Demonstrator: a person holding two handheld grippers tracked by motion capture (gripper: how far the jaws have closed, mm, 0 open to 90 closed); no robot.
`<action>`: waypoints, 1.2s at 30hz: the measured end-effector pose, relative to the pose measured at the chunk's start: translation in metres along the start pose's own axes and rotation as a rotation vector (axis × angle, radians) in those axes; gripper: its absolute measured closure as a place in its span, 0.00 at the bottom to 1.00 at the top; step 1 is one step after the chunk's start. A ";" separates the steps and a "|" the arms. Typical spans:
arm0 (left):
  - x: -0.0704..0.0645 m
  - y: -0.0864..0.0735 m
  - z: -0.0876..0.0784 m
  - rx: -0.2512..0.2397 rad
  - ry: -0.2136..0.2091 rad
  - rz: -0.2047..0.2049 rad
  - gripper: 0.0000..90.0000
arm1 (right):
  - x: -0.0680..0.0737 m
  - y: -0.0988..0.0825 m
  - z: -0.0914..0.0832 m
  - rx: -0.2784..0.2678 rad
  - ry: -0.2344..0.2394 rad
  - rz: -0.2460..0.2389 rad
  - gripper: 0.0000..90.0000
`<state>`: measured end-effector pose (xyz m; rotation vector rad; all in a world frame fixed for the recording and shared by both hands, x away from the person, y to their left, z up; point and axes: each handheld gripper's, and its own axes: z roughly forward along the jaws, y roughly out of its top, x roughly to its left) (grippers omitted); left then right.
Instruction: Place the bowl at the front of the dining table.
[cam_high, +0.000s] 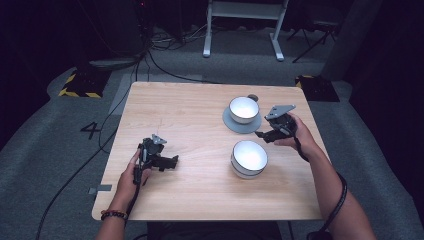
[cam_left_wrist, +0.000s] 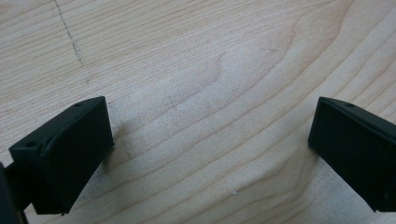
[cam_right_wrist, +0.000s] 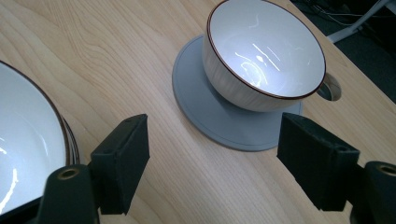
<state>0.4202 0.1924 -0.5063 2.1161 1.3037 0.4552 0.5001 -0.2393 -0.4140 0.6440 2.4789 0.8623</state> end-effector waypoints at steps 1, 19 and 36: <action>0.000 0.000 0.000 0.000 0.001 0.000 0.00 | 0.000 -0.001 -0.001 0.003 -0.001 -0.009 0.28; 0.000 0.000 0.000 0.001 -0.001 -0.001 0.00 | 0.005 -0.018 -0.010 0.009 -0.009 -0.011 0.28; 0.000 0.000 0.000 0.001 -0.002 -0.001 0.00 | 0.011 -0.037 -0.021 0.034 -0.031 -0.008 0.27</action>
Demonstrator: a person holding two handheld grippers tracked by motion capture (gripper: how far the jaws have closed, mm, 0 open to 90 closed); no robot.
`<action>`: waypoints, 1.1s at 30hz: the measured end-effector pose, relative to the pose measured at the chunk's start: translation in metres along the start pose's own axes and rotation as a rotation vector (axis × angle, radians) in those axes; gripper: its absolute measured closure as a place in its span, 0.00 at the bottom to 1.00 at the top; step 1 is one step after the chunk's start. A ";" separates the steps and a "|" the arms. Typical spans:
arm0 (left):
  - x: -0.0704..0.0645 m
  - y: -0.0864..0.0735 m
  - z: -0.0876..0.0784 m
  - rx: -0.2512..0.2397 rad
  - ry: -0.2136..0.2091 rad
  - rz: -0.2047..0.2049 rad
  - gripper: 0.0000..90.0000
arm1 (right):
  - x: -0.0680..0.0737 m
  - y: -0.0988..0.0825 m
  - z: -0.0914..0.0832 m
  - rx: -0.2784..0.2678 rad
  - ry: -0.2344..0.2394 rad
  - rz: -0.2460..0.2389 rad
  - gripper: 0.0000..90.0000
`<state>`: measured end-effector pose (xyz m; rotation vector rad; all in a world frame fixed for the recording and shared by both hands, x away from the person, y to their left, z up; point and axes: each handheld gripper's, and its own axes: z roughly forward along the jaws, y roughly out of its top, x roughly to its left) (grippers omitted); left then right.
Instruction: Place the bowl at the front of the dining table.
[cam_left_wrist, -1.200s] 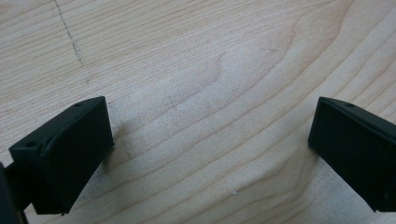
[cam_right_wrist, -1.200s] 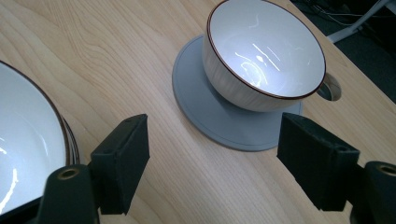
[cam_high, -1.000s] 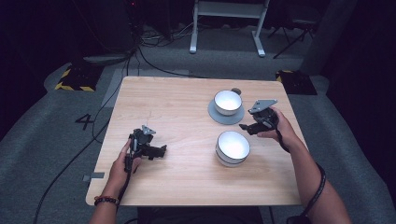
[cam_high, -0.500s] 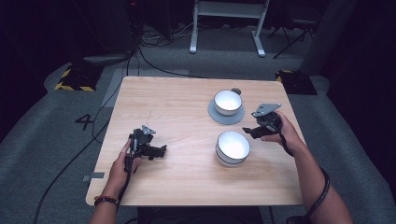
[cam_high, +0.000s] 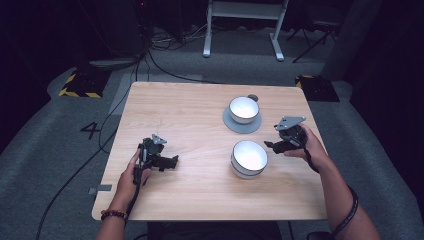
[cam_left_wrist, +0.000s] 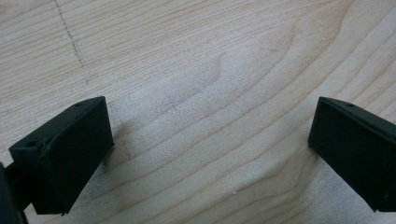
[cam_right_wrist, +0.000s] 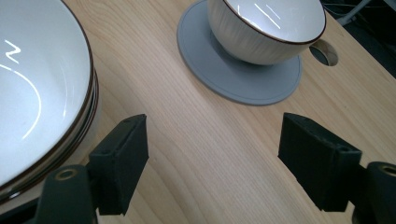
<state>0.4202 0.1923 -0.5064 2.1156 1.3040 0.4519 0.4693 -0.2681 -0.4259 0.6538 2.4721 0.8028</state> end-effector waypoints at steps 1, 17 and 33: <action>0.000 0.000 0.000 0.001 -0.004 -0.002 0.00 | 0.000 -0.002 0.000 0.001 -0.002 -0.006 0.27; 0.000 0.000 0.000 -0.001 0.002 0.001 0.00 | 0.013 -0.027 -0.008 0.009 -0.003 0.045 0.27; 0.000 0.000 0.000 0.000 0.000 0.000 0.00 | 0.024 -0.051 -0.020 0.008 0.001 0.056 0.27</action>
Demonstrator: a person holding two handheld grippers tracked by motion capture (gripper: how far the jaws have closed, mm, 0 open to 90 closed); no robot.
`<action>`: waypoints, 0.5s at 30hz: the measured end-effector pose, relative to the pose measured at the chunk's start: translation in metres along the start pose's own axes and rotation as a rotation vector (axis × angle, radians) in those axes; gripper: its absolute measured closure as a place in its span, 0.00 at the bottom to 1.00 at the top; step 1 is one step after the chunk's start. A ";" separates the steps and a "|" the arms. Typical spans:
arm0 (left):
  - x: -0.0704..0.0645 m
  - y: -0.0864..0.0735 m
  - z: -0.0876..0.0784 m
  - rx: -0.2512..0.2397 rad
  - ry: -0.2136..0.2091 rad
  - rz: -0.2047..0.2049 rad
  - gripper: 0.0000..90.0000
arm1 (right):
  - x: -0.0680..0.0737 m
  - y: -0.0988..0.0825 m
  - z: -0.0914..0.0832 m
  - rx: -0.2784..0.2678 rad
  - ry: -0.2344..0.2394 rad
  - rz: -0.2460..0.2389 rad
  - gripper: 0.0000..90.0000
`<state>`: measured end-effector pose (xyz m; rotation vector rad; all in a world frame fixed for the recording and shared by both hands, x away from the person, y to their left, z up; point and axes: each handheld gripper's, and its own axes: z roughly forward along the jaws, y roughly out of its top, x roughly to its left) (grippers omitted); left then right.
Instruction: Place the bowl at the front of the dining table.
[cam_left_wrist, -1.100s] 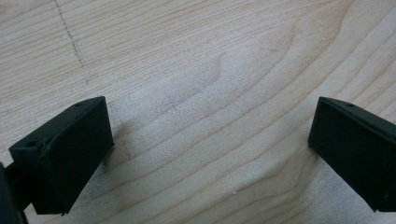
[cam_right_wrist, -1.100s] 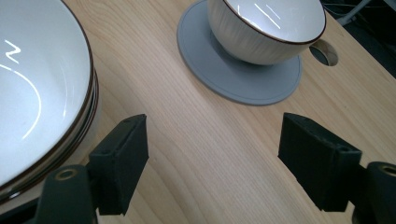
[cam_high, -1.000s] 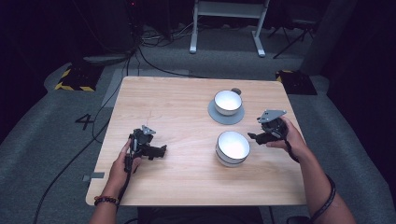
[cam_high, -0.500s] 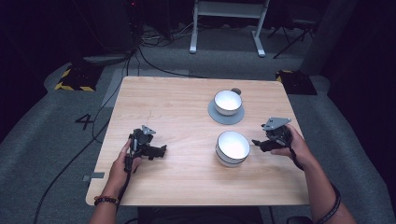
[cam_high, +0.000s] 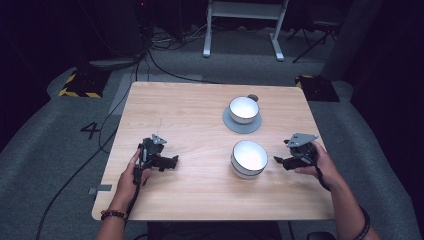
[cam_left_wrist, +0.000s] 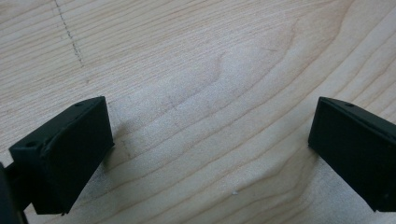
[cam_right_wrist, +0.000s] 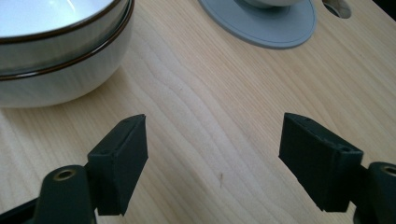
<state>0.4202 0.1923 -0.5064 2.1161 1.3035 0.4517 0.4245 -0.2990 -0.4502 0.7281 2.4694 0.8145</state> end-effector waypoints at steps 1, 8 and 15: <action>0.000 0.000 0.000 -0.001 0.004 0.001 0.00 | 0.002 -0.001 0.000 -0.001 0.003 0.015 0.27; 0.000 0.000 0.000 -0.001 0.002 0.000 0.00 | 0.004 -0.011 -0.005 0.007 -0.003 0.007 0.26; 0.000 0.000 0.000 -0.001 0.003 0.001 0.00 | 0.006 -0.022 -0.007 0.030 -0.004 0.018 0.26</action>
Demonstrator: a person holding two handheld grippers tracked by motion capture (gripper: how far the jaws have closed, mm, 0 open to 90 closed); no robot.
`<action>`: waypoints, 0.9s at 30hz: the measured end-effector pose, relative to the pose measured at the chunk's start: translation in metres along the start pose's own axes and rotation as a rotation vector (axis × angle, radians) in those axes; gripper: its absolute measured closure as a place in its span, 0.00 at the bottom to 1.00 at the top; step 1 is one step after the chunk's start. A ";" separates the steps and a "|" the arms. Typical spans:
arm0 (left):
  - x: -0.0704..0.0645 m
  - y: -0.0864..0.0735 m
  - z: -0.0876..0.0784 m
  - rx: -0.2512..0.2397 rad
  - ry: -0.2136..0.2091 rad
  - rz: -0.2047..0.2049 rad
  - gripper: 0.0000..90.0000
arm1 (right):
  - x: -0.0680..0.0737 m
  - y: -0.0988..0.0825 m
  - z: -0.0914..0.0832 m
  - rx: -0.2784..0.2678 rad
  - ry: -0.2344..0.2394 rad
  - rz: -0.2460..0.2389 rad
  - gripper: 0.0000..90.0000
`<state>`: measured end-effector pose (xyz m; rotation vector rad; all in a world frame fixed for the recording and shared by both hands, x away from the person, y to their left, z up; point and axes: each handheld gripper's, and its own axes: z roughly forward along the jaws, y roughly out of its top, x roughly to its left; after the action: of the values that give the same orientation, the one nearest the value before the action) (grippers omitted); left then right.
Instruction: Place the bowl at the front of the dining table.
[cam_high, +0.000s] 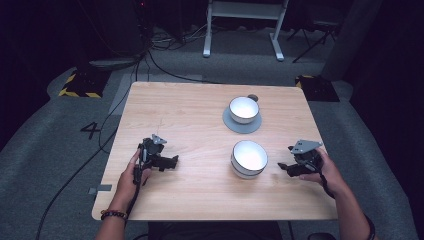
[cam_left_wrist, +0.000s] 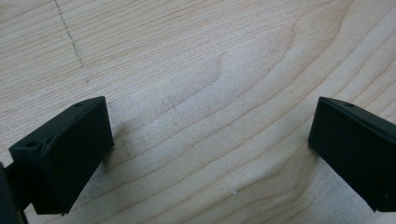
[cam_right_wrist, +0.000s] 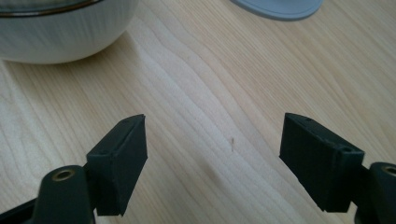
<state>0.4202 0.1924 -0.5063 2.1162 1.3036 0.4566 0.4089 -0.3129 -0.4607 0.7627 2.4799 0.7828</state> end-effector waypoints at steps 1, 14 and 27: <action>0.000 0.000 0.000 0.000 0.001 0.000 0.00 | 0.000 -0.002 0.000 -0.005 0.001 0.006 0.26; 0.000 0.000 0.000 0.000 0.001 0.000 0.00 | -0.002 -0.026 0.000 0.011 0.000 0.040 0.24; 0.000 0.000 0.000 0.000 0.001 -0.001 0.00 | -0.006 -0.047 0.000 -0.010 0.019 0.103 0.23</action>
<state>0.4202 0.1924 -0.5063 2.1157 1.3046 0.4569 0.3956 -0.3489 -0.4882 0.8893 2.4674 0.8419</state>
